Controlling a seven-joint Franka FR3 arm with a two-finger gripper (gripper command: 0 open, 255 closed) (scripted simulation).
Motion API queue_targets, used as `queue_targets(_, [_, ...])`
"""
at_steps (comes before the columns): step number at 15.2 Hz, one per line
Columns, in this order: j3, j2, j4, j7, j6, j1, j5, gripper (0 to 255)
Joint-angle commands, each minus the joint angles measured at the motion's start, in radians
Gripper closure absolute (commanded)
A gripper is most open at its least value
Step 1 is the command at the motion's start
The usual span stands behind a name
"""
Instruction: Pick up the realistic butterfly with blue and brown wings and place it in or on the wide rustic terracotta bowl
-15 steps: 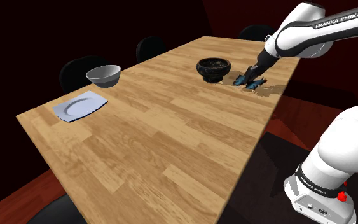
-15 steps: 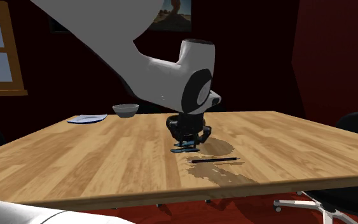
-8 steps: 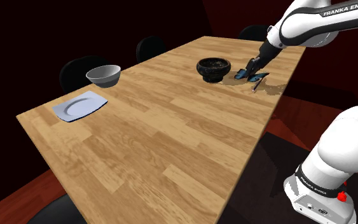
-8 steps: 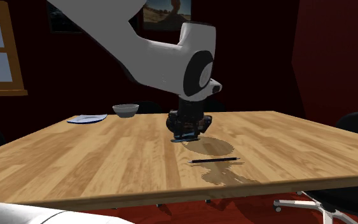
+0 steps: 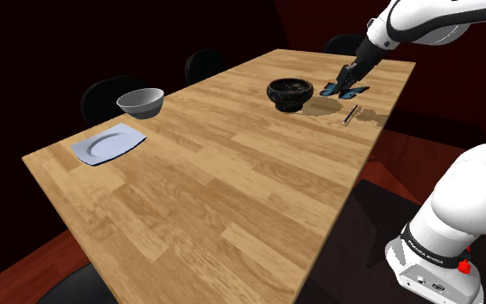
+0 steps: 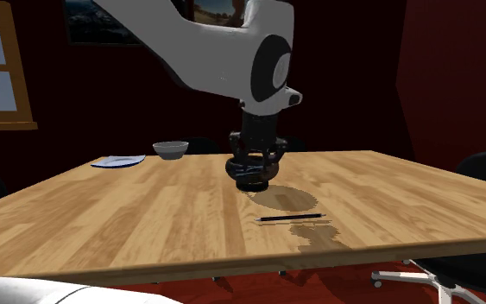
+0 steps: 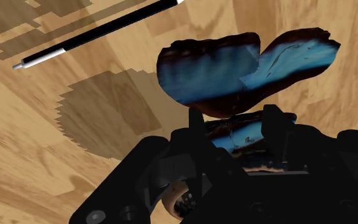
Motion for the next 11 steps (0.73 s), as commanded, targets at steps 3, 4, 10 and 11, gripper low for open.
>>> queue_targets(3, [0.009,0.000,0.054,0.008,-0.054,0.003,0.003,255])
queue_targets(4, [0.011,0.001,0.067,0.010,-0.067,0.004,0.004,255])
queue_targets(10, [0.022,0.005,0.141,0.021,-0.136,0.008,0.008,255])
queue_targets(11, [0.021,0.046,0.167,0.024,-0.120,0.021,0.016,255])
